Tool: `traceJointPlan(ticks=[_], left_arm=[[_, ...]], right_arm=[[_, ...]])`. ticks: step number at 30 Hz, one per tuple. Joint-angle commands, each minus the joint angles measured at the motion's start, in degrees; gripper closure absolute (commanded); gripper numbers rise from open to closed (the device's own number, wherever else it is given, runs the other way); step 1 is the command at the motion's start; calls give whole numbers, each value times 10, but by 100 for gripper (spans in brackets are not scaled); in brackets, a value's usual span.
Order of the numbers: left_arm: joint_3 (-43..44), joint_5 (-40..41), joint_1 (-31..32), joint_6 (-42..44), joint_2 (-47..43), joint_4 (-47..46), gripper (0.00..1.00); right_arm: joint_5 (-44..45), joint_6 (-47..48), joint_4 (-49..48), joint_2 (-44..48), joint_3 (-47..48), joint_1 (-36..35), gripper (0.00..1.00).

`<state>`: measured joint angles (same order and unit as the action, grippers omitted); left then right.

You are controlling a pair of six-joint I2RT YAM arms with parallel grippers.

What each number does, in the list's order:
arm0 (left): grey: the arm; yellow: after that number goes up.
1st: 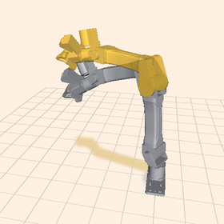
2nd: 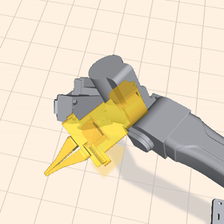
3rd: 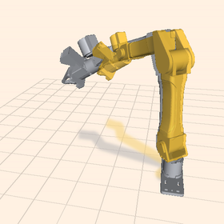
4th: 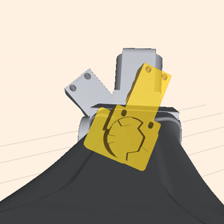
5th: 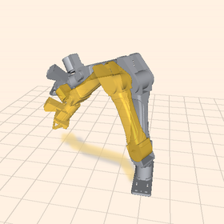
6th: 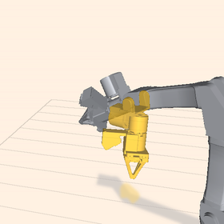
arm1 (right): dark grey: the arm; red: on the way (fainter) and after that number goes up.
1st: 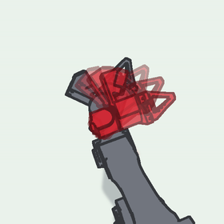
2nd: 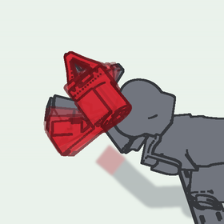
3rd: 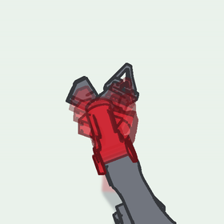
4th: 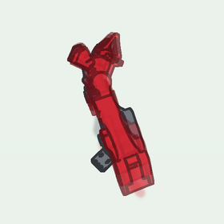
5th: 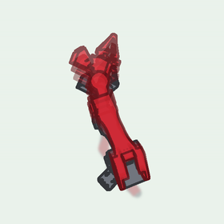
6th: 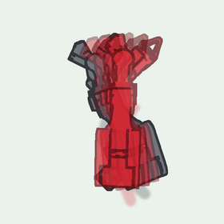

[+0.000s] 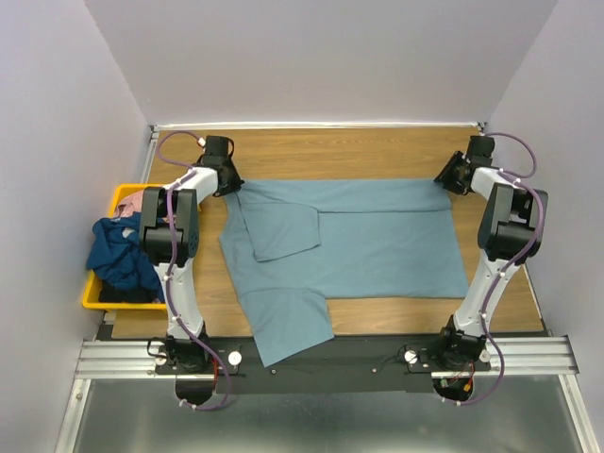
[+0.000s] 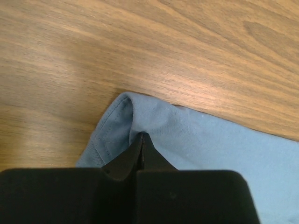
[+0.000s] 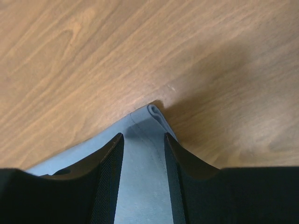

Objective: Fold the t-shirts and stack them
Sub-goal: Fold the tshirt

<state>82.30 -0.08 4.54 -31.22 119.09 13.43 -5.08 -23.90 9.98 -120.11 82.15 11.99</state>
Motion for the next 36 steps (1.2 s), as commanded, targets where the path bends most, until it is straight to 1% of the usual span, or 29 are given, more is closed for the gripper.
traceJointPlan(ticks=[1,6,10,15,17,19,21,22,24,25,27,28,29,30,31,32,33,34,35,36], left_arm=[[10,17,-19,16,25,34,99],[39,19,-24,19,47,51,99],[100,20,-26,20,76,73,99],[184,15,-26,18,112,94,99],[199,16,-26,17,113,88,96],[219,14,-26,20,104,85,90],[227,14,-25,22,87,85,88],[225,17,-23,22,75,84,83],[208,34,-16,25,27,78,78],[190,41,-6,33,-9,78,69],[160,64,6,38,-52,79,60],[120,68,13,41,-99,79,49],[96,73,25,42,-124,80,45],[42,82,32,37,-173,84,40],[42,84,38,37,-174,86,39],[-21,85,46,34,-227,86,36],[-53,90,62,32,-252,91,33],[-111,91,73,28,-297,98,33],[-138,86,92,21,-318,109,32],[-165,84,107,18,-338,113,32]], right_arm=[[-12,-16,-2,-55,13,17,53],[-17,-23,-1,-88,41,30,53],[-18,-26,0,-117,77,38,53],[-48,-9,1,-150,139,42,53],[-62,-8,6,-149,169,42,52],[-84,-6,7,-141,183,42,51],[-99,-4,9,-115,188,42,50],[-102,-4,11,-104,187,42,49],[-104,1,19,-63,167,42,47],[-102,3,22,-46,157,42,45],[-96,5,33,12,107,41,44],[-92,3,36,38,82,40,44],[-89,3,42,61,59,37,43],[-82,2,48,111,5,34,43],[-75,2,48,137,-22,30,43],[-69,-1,50,161,-50,18,43],[-58,-4,51,192,-86,8,42],[-53,-2,50,238,-142,-5,42],[-26,4,51,284,-196,-39,42],[-12,4,51,284,-197,-58,42]])
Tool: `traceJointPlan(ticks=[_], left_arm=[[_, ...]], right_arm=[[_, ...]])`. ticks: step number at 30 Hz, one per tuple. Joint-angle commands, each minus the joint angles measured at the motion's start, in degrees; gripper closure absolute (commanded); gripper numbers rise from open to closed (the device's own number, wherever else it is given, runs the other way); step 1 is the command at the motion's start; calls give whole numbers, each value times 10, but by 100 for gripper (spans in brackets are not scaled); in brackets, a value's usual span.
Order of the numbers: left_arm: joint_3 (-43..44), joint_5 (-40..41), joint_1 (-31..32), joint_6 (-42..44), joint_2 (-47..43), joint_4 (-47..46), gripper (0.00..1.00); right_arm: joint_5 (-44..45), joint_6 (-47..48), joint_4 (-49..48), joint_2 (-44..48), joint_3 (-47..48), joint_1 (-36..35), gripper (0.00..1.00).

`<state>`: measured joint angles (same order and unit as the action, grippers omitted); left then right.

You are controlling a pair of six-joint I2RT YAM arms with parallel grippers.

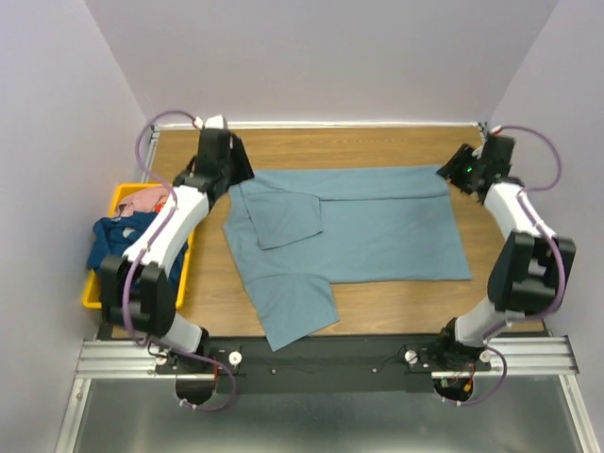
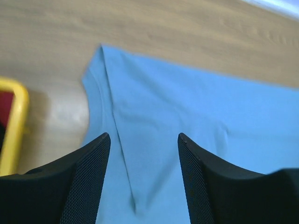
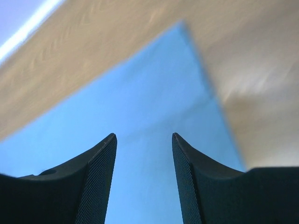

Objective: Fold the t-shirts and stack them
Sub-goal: Fold the tshirt

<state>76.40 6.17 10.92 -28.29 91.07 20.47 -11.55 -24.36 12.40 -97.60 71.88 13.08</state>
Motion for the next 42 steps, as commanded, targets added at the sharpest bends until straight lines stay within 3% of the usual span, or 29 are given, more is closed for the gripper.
traceJointPlan(ticks=[1,5,10,15,24,42], left_arm=[[-155,21,57,-16,-96,52,32],[-275,26,104,-52,-192,98,32],[-371,27,119,-107,-280,111,32],[-358,39,129,-116,-235,116,33],[-369,38,134,-135,-179,112,54],[-344,54,147,-148,-121,161,54]], right_arm=[[63,8,26,101,-116,-88,41],[65,-11,31,194,-229,-145,41],[61,-10,63,291,-300,-162,38],[58,-6,87,348,-345,-163,38],[53,6,97,397,-373,-163,38],[56,5,100,398,-374,-163,38]])
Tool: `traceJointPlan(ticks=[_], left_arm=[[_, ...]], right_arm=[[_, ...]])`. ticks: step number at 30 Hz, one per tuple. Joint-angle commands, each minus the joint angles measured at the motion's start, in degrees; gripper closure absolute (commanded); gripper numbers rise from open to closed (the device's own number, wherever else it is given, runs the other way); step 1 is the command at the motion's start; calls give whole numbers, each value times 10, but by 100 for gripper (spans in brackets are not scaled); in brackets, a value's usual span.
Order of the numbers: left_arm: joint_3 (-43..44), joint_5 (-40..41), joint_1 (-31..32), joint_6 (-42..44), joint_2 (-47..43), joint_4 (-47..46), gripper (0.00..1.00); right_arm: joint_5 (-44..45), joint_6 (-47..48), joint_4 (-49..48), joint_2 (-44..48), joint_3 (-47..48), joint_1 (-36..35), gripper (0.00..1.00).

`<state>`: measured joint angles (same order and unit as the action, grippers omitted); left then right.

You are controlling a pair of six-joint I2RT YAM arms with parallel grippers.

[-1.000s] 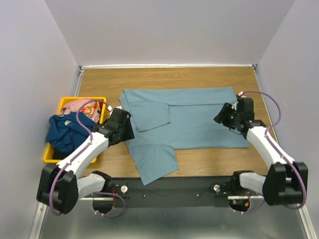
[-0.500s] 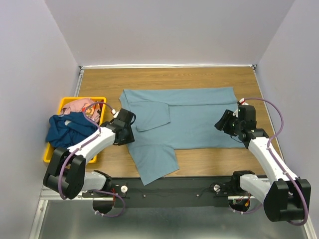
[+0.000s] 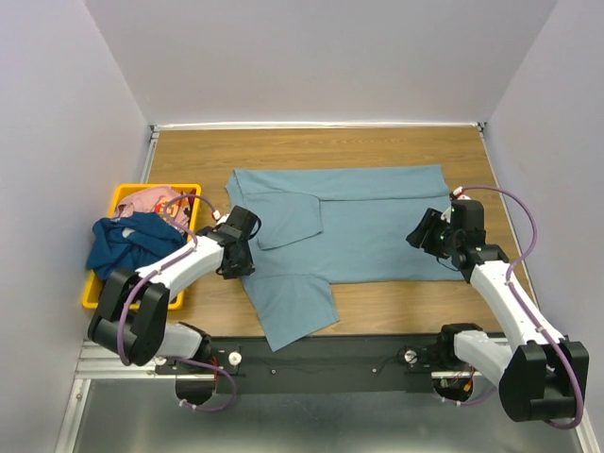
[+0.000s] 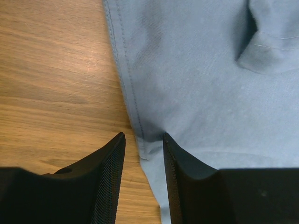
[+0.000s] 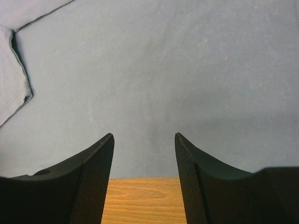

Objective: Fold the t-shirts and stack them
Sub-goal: Fold the tshirt

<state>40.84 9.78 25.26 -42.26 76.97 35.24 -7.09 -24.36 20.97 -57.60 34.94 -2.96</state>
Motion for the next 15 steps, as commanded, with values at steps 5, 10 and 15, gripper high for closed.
traceJointPlan(ticks=[5,10,15], left_arm=[[13,5,10,-3,56,4,58],[13,-7,11,-2,61,5,82],[14,-8,10,-1,50,9,100]], right_arm=[[13,4,17,-13,-1,-4,38],[38,-8,22,-24,1,-3,38],[61,-24,44,-32,10,-3,38]])
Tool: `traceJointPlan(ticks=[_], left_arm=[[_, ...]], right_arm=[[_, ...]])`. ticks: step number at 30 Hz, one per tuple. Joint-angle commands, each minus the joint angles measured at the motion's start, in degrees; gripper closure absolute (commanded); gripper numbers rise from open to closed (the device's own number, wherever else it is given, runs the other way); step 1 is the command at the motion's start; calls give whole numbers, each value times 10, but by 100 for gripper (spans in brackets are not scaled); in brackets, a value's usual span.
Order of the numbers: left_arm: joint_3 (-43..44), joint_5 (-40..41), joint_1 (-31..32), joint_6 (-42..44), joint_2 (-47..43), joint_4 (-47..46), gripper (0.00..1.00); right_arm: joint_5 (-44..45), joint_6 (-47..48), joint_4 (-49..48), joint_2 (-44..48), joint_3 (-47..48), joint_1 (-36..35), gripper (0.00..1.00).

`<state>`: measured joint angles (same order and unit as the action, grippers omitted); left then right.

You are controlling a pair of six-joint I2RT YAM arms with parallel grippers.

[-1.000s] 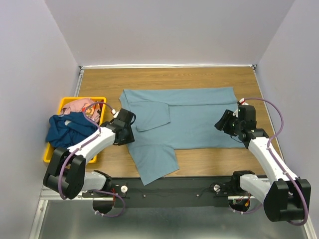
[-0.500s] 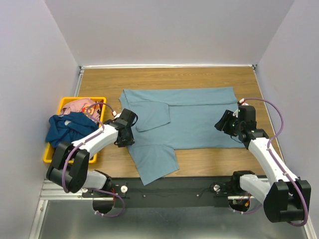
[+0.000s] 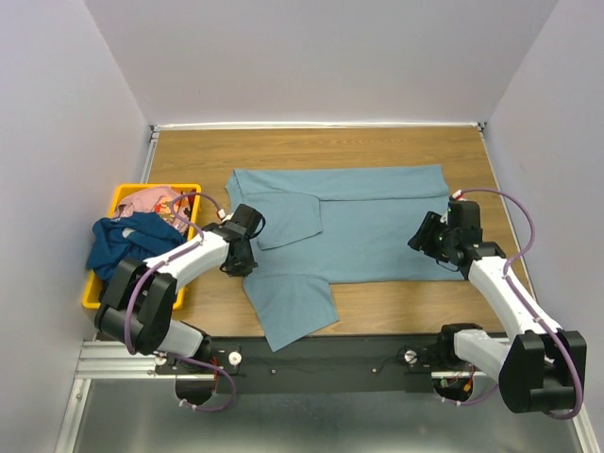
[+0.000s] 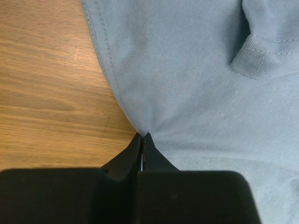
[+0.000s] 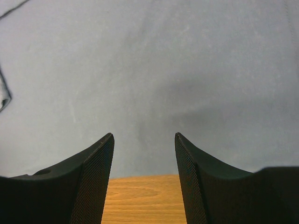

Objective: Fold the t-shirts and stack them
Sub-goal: Fold the tshirt

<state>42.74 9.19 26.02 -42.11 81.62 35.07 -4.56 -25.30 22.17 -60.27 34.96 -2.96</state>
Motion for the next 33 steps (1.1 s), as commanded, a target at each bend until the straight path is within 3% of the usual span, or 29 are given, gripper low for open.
traceJointPlan(ticks=[1,4,5,8,12,16,22,33], left_arm=[[-3,0,3,-2,3,13,100],[-2,3,3,0,-1,13,100],[-3,2,3,3,-6,9,100],[-6,-2,3,11,-16,4,100],[-20,-10,3,19,-37,-21,100],[-21,-14,3,33,-56,-33,100],[-21,-9,3,37,-71,-35,100],[-19,-3,3,36,-74,-31,100]], right_arm=[[45,-17,41,-8,19,-3,38],[121,-34,85,-13,35,-3,33],[139,-48,111,-20,48,-2,27],[188,-64,151,-32,64,3,25],[179,-76,176,-76,79,27,26],[149,-95,180,-107,71,103,26],[134,-102,182,-134,64,207,30],[142,-140,181,-175,56,236,43]])
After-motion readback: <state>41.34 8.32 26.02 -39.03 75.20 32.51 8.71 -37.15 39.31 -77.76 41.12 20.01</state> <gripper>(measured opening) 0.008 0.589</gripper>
